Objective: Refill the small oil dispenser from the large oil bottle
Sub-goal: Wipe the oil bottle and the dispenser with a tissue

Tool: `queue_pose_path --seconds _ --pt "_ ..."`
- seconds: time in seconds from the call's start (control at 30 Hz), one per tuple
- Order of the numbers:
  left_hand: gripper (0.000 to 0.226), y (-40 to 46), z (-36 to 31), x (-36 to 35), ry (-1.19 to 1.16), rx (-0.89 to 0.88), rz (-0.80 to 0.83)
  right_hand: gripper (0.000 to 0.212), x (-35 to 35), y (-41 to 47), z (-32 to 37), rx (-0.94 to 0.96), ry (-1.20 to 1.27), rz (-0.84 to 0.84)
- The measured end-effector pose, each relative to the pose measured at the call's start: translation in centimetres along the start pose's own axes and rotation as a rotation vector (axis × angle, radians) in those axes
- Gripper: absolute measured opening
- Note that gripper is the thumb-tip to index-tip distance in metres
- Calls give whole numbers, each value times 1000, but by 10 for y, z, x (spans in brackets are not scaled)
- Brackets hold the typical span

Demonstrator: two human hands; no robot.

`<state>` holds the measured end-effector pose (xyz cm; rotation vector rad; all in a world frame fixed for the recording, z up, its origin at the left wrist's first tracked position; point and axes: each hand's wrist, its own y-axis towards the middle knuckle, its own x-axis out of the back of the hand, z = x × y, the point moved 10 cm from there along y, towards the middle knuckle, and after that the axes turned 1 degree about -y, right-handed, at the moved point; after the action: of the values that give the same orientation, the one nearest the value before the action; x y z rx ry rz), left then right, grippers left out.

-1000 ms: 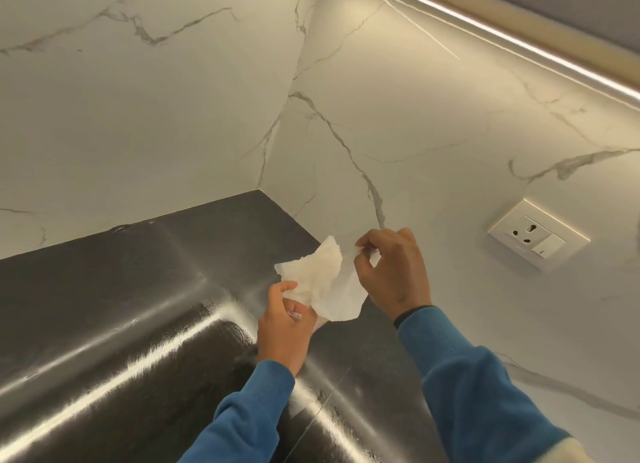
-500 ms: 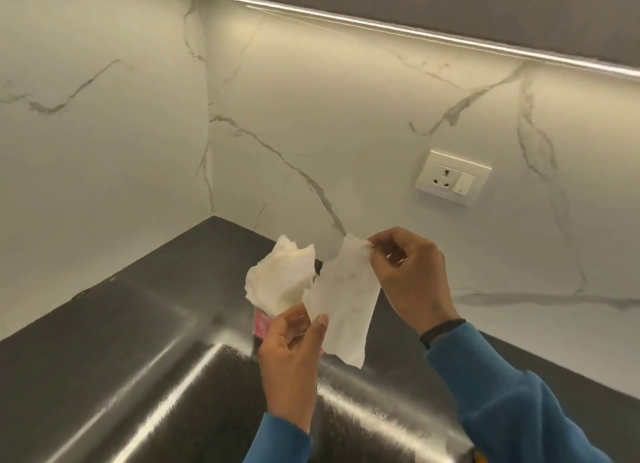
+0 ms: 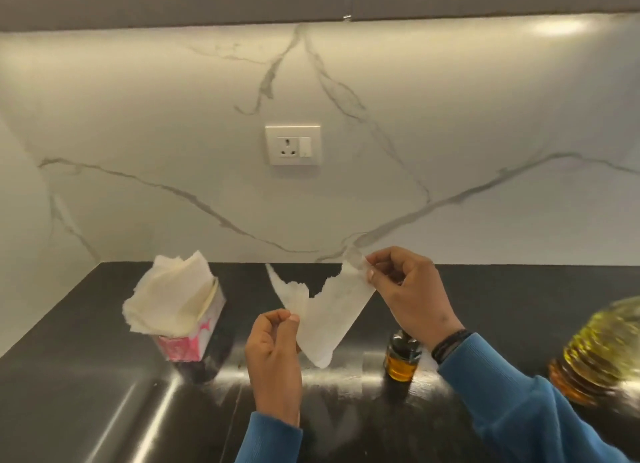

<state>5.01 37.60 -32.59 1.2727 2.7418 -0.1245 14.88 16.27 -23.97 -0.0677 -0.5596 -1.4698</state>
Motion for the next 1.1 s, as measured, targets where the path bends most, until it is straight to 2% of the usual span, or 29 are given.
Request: queue_pose_path --seconds 0.13,0.3,0.37,0.47,0.53,0.6,0.67,0.73,0.77,0.83,0.9,1.0,1.1 --pt "11 -34 -21 -48 52 -95 59 11 60 -16 -31 -65 30 -69" --pt "12 -79 -49 -99 204 -308 83 18 130 -41 -67 -151 63 -212" --pt "15 -96 -56 -120 235 -378 134 36 160 -56 -69 -137 12 -331" --pt "16 -119 -61 -150 272 -434 276 59 189 -76 -47 38 -38 -407" --pt "17 -134 -58 -172 315 -440 419 62 194 -82 -34 151 -93 -288" --pt "19 -151 -54 -193 352 -440 573 70 187 -84 -31 197 -157 -53" --pt "19 -165 -49 -210 363 -428 692 83 177 -88 -40 187 -159 191" --pt "11 -175 -45 -223 366 -426 758 84 173 -94 -60 130 -119 350" --pt "8 -179 -43 -228 367 -435 762 75 173 -98 -72 91 -98 394" --pt "7 -181 -40 -231 348 -437 704 44 175 -107 -95 18 -68 457" --pt "15 -181 -32 -231 306 -369 624 25 178 -118 -113 -61 6 519" --pt "38 -189 -8 -232 330 -242 654 22 189 -128 -125 -146 190 490" --pt "42 -197 10 -232 378 -185 680 27 197 -133 -129 -184 317 446"
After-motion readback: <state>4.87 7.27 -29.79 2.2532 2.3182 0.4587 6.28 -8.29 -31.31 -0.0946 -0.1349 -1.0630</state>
